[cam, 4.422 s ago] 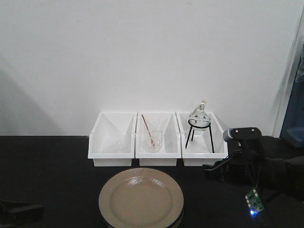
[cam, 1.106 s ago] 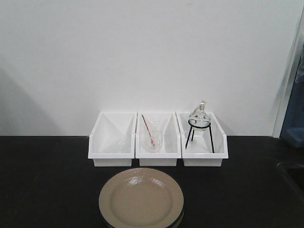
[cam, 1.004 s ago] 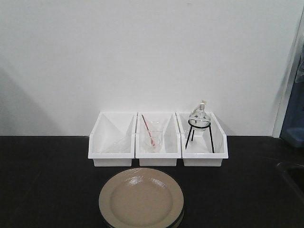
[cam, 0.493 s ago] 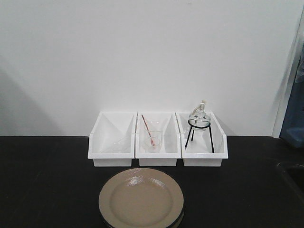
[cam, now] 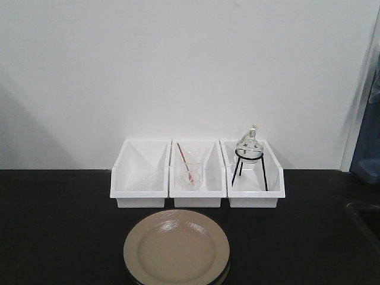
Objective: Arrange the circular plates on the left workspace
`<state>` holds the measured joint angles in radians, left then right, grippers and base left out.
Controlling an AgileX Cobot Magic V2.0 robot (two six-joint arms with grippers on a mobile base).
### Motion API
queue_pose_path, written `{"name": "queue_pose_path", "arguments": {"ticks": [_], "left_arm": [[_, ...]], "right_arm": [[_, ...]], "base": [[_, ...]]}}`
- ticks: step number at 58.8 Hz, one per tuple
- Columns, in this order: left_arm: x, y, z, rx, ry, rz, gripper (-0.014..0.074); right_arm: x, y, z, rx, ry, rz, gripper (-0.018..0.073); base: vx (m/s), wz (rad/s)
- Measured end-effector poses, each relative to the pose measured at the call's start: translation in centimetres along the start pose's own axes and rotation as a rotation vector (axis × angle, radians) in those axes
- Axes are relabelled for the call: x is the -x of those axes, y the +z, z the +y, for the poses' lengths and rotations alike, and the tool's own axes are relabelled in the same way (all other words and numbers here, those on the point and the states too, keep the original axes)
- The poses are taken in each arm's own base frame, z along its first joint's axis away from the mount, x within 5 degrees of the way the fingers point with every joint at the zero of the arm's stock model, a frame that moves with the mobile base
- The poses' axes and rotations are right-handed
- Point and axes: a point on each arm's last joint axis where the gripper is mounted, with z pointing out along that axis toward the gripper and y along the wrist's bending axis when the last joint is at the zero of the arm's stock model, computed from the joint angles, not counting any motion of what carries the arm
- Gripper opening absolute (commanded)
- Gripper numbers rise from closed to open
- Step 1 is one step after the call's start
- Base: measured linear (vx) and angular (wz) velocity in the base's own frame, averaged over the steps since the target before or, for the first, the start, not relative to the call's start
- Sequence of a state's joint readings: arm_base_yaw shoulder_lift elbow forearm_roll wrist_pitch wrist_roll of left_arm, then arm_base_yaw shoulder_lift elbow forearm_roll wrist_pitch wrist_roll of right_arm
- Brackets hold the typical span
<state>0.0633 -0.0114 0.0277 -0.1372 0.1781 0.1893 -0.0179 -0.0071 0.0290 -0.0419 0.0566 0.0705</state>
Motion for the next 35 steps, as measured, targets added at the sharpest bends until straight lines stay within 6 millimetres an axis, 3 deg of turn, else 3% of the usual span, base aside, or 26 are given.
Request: {"name": "queue_pose_path", "arguments": {"ticks": [35], "left_arm": [[-0.05,0.00,-0.01,-0.001,0.000,0.006,0.0002]], "right_arm": [[-0.18,-0.01,-0.02,-0.002,0.000,0.019,0.0000]], "base": [[0.00,0.00]]}}
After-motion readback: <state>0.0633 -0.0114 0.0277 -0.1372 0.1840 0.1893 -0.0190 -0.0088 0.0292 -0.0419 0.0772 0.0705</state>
